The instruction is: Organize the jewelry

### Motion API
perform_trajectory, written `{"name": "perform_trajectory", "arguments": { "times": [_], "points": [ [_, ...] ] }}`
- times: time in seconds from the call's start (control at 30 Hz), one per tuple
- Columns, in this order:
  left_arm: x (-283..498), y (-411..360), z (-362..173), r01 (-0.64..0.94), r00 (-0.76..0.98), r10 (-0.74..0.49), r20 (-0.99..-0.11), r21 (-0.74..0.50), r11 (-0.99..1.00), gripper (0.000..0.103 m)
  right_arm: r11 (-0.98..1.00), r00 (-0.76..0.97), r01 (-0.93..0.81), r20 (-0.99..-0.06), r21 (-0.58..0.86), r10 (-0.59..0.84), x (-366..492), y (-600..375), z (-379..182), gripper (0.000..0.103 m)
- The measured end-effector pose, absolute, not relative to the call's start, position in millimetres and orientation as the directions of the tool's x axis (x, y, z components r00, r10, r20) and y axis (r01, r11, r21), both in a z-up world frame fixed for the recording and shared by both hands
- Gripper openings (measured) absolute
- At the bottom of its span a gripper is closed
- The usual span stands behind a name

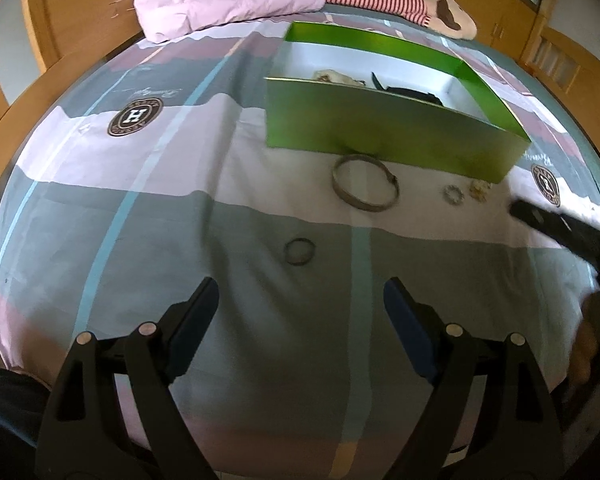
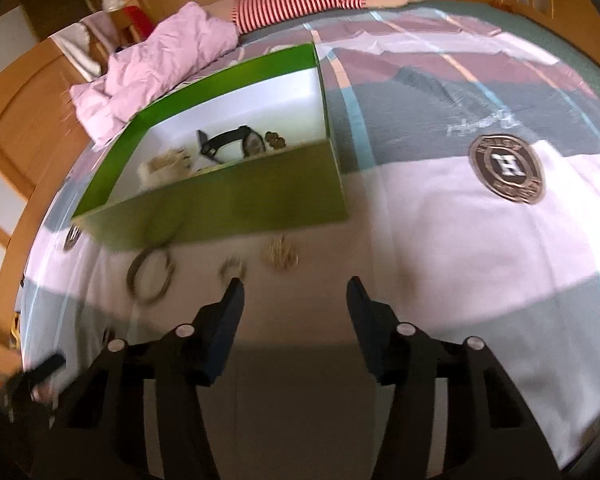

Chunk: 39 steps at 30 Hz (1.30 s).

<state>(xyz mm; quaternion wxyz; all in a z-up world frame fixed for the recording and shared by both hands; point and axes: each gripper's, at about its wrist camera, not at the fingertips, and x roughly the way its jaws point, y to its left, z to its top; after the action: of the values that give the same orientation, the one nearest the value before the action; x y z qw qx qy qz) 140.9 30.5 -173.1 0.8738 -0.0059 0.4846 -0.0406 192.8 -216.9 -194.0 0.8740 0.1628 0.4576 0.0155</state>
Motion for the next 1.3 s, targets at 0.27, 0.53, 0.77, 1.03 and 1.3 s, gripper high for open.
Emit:
{"name": "perform_trajectory", "arguments": {
  "times": [0.27,0.53,0.77,1.03,1.3],
  "points": [
    [144.4,23.5,-174.0,0.074,0.522,-0.071,-0.850,-0.038,0.997,0.084,0.971,0.549,0.056,-0.819,0.233,0.165,231.8,-202.0,-209.4,0.025],
    [189.2,1.0,-170.1,0.116,0.539,-0.157,-0.828,-0.111,0.987,0.084,0.980,0.535,0.019,-0.830,0.198,0.157,196.1,-210.2,-206.8,0.024],
    [235.9,-33.2,-203.1,0.159,0.472,-0.120,-0.873,-0.050,0.986,0.065,0.977,0.556,0.016,-0.814,0.214,0.170,165.1,-227.0,-208.8,0.024],
    [212.6,-43.5,-204.5,0.214,0.490,-0.107,-0.865,0.000,0.977,0.060,0.968,0.547,-0.008,-0.809,0.250,0.213,160.9,-226.6,-206.9,0.024],
    [145.4,-51.8,-201.4,0.318,0.451,-0.170,-0.876,-0.020,0.948,0.061,0.964,0.518,-0.098,-0.814,0.248,0.262,139.9,-204.8,-200.1,0.032]
  ]
}}
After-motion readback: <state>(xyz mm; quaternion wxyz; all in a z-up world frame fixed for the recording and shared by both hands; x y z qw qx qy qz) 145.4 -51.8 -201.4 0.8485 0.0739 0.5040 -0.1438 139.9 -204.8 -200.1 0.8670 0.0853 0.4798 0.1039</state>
